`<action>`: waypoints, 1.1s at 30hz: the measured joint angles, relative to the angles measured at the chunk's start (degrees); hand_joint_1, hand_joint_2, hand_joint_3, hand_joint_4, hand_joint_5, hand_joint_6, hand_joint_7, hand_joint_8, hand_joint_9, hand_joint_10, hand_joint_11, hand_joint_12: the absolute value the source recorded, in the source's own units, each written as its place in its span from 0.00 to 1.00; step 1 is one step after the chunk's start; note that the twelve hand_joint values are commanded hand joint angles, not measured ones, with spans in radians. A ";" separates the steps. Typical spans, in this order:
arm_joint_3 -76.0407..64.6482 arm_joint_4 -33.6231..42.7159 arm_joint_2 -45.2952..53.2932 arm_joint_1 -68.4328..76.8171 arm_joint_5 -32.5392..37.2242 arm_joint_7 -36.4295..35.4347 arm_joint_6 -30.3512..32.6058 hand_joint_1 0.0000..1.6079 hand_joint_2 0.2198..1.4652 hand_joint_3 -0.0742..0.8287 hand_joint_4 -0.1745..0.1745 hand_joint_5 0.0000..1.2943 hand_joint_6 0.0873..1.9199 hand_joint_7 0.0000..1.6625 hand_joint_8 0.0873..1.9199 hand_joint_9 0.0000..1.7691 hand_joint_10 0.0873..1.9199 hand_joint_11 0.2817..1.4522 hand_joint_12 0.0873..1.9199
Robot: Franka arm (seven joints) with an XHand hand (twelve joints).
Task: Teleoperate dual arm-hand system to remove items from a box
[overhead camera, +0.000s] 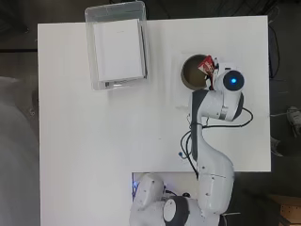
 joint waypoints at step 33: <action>11.80 7.87 15.64 -46.47 12.68 -4.19 -16.96 0.24 0.70 0.08 0.69 0.44 0.00 0.38 0.00 0.39 0.00 0.18 0.00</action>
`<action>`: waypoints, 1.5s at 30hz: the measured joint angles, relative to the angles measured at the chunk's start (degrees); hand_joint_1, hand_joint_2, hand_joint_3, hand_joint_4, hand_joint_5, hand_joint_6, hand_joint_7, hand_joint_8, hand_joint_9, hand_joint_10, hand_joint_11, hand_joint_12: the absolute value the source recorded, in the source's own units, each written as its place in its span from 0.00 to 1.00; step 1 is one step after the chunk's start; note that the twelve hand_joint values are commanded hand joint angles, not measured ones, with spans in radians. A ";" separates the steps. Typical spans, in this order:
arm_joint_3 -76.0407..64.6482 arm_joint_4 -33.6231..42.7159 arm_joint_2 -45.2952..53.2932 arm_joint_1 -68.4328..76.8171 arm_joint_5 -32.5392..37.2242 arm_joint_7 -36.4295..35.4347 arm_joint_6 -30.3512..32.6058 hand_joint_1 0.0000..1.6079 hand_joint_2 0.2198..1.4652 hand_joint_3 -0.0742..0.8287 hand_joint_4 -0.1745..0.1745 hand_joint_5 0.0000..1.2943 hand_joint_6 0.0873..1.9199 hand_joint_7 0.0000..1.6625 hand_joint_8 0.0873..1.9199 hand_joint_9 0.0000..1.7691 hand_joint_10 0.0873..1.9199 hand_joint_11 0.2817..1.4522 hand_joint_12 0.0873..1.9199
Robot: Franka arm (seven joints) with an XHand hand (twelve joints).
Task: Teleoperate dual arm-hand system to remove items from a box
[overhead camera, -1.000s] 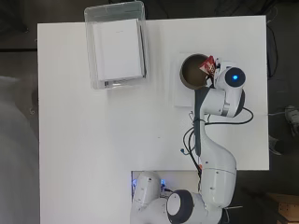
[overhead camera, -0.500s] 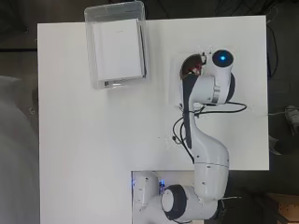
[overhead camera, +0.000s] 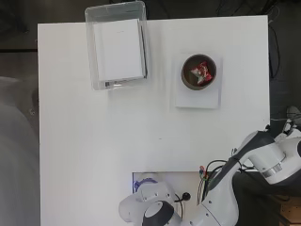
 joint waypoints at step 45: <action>65.41 1.57 -45.83 1.25 53.13 -20.64 -20.06 0.12 0.81 0.08 1.00 0.87 0.00 0.76 0.00 0.67 0.25 0.32 0.35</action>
